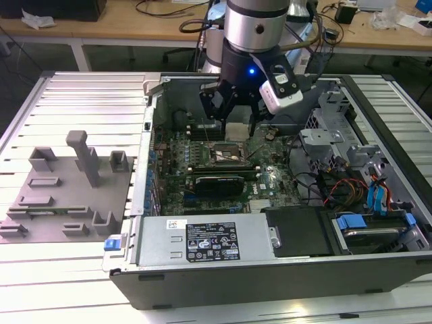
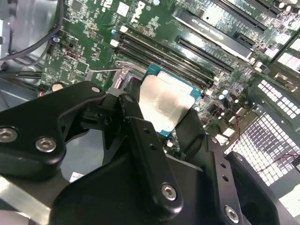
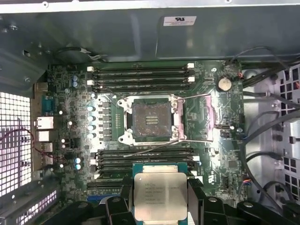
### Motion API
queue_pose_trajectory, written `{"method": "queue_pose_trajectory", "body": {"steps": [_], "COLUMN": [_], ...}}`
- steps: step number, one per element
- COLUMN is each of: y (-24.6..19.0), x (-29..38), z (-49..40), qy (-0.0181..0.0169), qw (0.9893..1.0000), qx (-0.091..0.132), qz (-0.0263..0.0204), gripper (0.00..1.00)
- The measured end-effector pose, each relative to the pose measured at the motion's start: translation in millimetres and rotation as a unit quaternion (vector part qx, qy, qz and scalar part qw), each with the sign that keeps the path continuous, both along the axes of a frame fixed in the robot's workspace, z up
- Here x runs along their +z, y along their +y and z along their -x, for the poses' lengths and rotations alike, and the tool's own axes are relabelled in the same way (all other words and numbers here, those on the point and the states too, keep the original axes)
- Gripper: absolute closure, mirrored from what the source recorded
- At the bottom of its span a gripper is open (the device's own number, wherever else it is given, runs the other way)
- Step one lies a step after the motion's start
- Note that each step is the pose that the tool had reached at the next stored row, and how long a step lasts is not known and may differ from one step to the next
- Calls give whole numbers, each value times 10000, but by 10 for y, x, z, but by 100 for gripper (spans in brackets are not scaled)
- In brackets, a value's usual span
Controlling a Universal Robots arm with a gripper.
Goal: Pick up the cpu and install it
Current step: 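Pick up the cpu and move it towards the insertion slot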
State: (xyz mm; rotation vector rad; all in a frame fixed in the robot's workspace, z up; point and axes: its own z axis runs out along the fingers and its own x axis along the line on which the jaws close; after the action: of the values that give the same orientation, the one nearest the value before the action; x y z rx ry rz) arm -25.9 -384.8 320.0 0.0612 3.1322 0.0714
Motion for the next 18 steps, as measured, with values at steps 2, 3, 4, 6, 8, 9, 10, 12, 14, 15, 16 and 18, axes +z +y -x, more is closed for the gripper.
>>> {"method": "queue_pose_trajectory", "body": {"steps": [2,3,4,6,8,9,10,12,14,15,16,18], "y": [1,2,4,26,75,95,111,166,190,224,241,281], "x": [-14,-22,-30,-68,-112,-128,-141,-199,-237,-273,-291,-329], "z": [26,46,59,79,82,82,82,82,82,82,82,77], "qy": [0,0,0,0,0,1,0,0,0,-3,-4,-5], "qw": [10000,10000,10000,10000,10000,10000,10000,10000,10000,10000,10000,10000], "qx": [0,0,0,-1,0,0,0,0,2,23,41,67], "qz": [0,0,1,0,0,1,1,0,0,0,1,0], "gripper": [45,45,45,45,45,45,45,45,45,45,45,45]}}
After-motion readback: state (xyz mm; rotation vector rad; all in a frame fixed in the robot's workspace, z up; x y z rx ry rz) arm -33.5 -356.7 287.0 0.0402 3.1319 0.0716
